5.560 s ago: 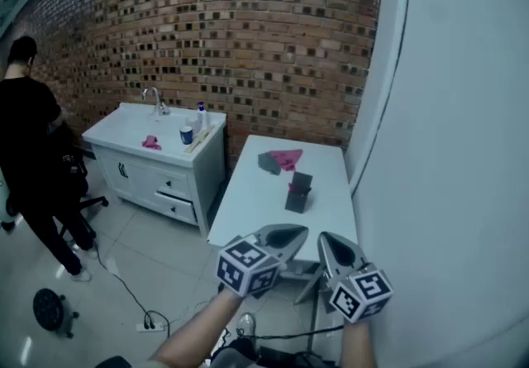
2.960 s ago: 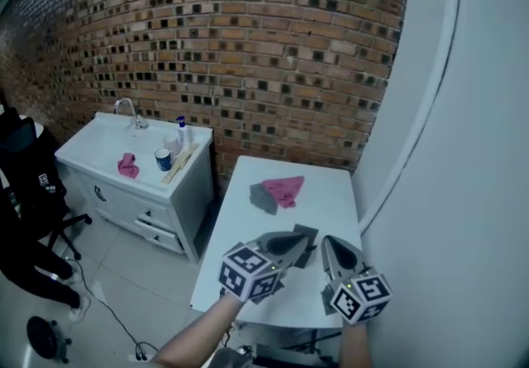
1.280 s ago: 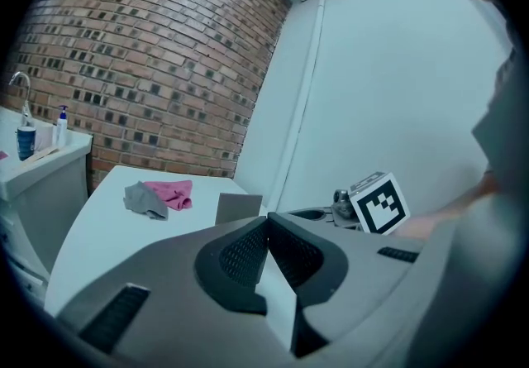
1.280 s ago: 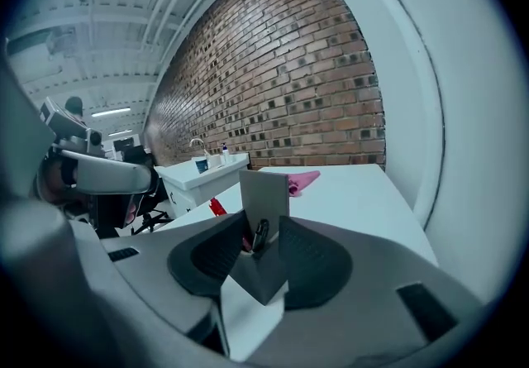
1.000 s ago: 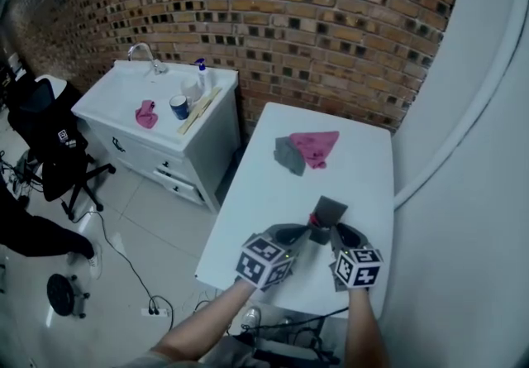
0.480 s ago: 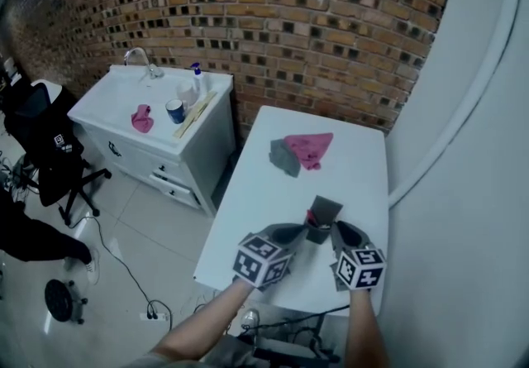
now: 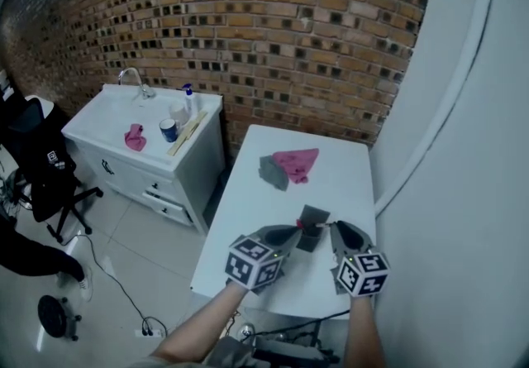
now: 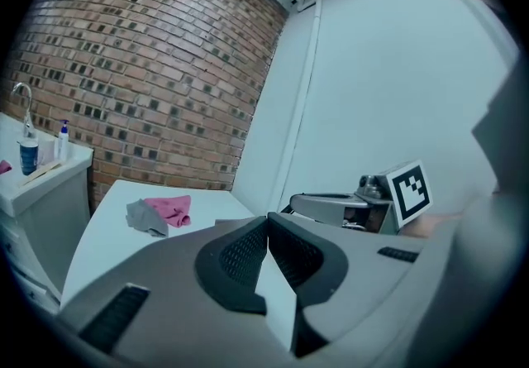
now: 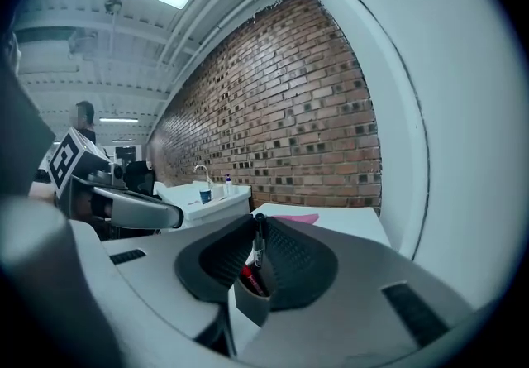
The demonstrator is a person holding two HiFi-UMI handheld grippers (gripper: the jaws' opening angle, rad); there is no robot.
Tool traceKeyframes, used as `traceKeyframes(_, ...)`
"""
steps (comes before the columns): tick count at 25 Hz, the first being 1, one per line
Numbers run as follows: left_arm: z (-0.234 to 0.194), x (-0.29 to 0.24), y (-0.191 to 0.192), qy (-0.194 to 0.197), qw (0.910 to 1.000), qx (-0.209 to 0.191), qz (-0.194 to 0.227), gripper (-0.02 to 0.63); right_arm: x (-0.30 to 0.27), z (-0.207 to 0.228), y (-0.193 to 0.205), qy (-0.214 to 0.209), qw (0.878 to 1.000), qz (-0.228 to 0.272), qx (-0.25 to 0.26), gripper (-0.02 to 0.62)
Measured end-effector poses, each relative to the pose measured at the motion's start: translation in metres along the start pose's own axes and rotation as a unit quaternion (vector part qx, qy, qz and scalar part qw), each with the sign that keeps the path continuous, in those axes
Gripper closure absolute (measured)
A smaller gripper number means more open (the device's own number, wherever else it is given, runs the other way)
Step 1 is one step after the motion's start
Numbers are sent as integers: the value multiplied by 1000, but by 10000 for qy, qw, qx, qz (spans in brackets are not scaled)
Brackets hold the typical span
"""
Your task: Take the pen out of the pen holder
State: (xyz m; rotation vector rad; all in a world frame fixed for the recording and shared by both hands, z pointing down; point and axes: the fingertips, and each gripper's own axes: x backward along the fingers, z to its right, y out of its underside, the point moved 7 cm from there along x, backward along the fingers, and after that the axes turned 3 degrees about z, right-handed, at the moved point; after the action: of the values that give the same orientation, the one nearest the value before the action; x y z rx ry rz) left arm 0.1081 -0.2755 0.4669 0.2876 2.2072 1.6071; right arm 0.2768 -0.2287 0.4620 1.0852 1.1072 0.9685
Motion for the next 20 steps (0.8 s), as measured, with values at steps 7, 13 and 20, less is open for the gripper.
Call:
traceKeyframes(7, 9, 7, -34, 107, 9993, -276, 234, 601, 20, -11, -39, -27, 9983, 586, 66, 540)
traceKeyframes(13, 19, 17, -60, 252, 9972, -544, 444, 601, 38, -29, -68, -62, 9951, 965, 199, 540)
traceKeyframes(20, 23, 21, -74, 314, 9958, -668, 534, 601, 48, -40, -86, -143, 9919, 1212, 340, 540)
